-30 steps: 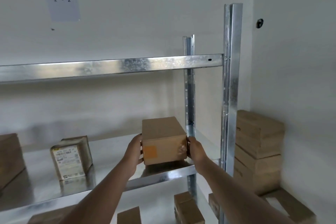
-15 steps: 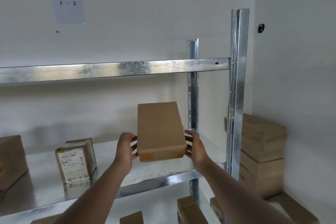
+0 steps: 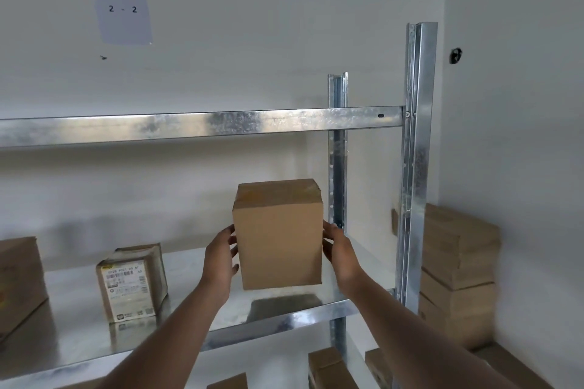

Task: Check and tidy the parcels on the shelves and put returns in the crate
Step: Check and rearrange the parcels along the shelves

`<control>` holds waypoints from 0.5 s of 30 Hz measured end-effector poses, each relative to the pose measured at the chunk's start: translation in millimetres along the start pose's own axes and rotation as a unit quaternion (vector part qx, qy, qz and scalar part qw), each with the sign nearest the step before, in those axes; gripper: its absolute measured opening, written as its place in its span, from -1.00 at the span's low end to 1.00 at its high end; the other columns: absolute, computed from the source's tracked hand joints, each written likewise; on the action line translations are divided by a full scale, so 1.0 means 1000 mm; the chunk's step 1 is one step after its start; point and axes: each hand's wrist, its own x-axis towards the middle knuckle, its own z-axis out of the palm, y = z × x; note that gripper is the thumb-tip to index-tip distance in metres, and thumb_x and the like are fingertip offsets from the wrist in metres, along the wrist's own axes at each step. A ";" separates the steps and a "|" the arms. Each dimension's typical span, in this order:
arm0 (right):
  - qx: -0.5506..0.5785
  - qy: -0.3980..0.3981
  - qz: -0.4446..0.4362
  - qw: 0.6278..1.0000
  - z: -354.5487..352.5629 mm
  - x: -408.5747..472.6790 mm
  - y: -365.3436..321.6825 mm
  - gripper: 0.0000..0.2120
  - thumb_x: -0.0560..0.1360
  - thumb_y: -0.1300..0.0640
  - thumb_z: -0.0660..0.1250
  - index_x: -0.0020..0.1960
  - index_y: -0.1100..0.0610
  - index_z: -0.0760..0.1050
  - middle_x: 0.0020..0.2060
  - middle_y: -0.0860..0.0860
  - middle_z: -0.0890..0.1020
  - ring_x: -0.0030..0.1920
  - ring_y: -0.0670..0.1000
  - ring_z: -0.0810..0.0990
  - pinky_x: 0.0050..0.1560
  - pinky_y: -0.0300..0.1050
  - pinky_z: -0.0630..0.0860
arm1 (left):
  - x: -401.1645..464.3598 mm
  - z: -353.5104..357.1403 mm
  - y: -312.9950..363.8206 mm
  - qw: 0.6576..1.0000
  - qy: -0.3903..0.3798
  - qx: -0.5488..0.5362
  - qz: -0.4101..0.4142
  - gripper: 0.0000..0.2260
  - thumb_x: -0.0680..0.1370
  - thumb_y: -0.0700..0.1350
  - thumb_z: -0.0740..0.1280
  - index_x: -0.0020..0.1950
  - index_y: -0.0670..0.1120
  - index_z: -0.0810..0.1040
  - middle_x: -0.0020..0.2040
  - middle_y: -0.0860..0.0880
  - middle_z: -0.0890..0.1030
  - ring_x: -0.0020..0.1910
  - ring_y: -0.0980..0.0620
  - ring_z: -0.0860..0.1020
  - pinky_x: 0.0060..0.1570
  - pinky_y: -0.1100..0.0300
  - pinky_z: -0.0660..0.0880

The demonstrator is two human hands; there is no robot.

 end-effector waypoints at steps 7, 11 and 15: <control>0.011 0.001 -0.040 0.999 -0.008 0.003 -0.001 -0.50 0.72 -0.08 -0.11 0.41 -0.02 0.52 0.31 0.00 0.64 0.41 0.06 0.52 0.55 0.19 0.23 | -0.001 0.000 0.010 0.999 -0.008 -0.037 0.024 -0.66 0.66 0.07 0.14 0.35 0.07 0.57 0.19 -0.03 0.63 0.11 0.01 0.59 0.02 0.05 0.51; 0.005 -0.013 -0.031 0.999 -0.005 0.001 0.000 -0.58 0.71 -0.15 0.00 0.33 -0.10 0.56 0.26 -0.09 0.66 0.22 0.01 0.65 0.24 0.03 0.55 | -0.005 0.004 0.007 0.999 -0.024 -0.037 0.022 -0.70 0.67 0.07 0.15 0.36 0.09 0.52 0.19 0.03 0.62 0.20 -0.02 0.55 0.23 -0.03 0.41; 0.005 -0.014 -0.040 0.999 -0.002 -0.001 -0.008 -0.67 0.66 -0.19 0.15 0.25 -0.13 0.60 0.16 -0.14 0.71 0.12 0.02 0.70 -0.02 -0.12 0.60 | -0.002 0.005 0.003 0.999 -0.026 0.011 0.040 -0.66 0.67 0.01 0.19 0.45 0.06 0.45 0.29 -0.02 0.60 0.29 -0.07 0.53 0.36 -0.07 0.40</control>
